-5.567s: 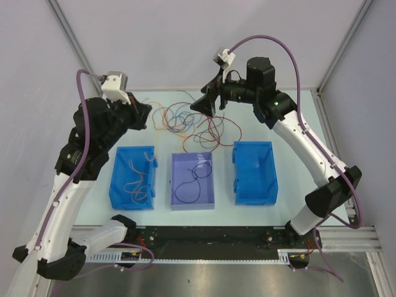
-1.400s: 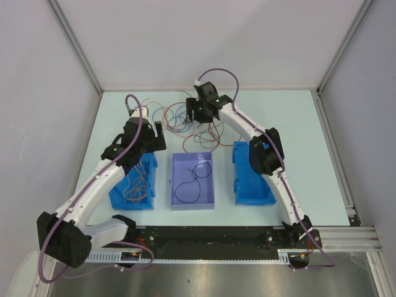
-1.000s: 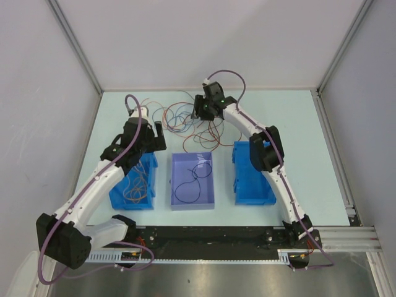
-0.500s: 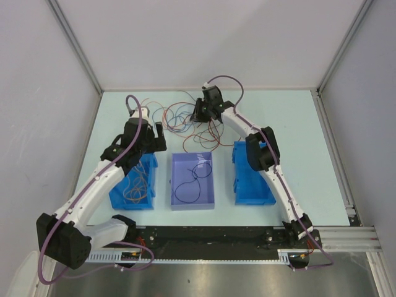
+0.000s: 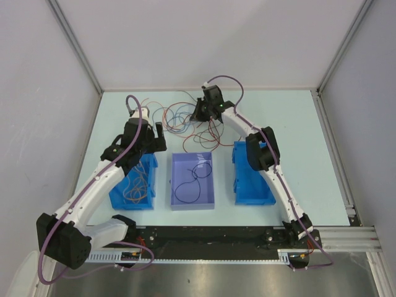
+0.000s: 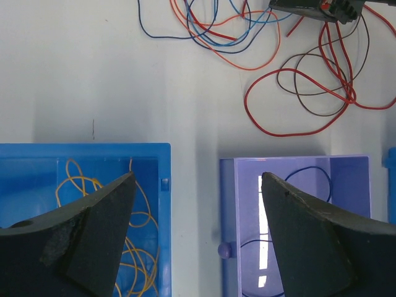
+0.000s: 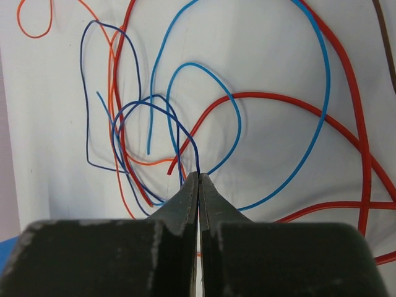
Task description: Untangle the cables
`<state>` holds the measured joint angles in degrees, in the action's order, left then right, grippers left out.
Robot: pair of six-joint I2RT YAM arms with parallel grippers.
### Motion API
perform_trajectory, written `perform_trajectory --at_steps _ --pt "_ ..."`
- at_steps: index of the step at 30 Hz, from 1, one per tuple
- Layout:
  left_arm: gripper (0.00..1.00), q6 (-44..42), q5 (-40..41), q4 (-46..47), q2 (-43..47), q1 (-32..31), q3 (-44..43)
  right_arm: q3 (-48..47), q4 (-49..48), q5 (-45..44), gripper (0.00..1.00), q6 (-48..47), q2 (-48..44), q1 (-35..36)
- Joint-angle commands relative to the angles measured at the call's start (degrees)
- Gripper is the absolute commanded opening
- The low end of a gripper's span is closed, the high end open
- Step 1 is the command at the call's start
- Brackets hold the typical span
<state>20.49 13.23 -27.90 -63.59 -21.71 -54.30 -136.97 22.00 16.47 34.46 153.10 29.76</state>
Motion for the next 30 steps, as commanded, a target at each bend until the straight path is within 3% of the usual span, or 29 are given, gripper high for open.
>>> perform_trajectory --at_steps 1,10,15,18,22,30 --pt "0.88 -0.7 -0.2 1.7 1.5 0.4 0.3 -2.8 -2.0 4.2 0.0 -1.8 -8.8 0.0" --pt "0.88 -0.5 -0.2 1.8 1.5 0.4 0.3 -6.3 -3.0 11.3 0.0 -5.4 -21.2 1.0" --pt "0.88 -0.5 0.2 1.7 2.1 0.4 0.5 -0.4 -5.3 14.8 0.0 -9.5 -29.2 2.6" --pt "0.88 -0.5 0.1 1.9 2.1 0.4 0.6 6.0 -3.4 8.1 0.0 -13.3 -33.0 3.0" --pt "0.88 -0.4 0.0 2.1 2.2 0.4 0.7 10.1 1.4 2.4 0.0 -14.8 -32.4 2.4" --pt "0.88 1.2 -3.1 3.2 -0.5 0.4 -1.2 8.3 7.1 5.9 0.0 -13.1 -28.8 -0.1"
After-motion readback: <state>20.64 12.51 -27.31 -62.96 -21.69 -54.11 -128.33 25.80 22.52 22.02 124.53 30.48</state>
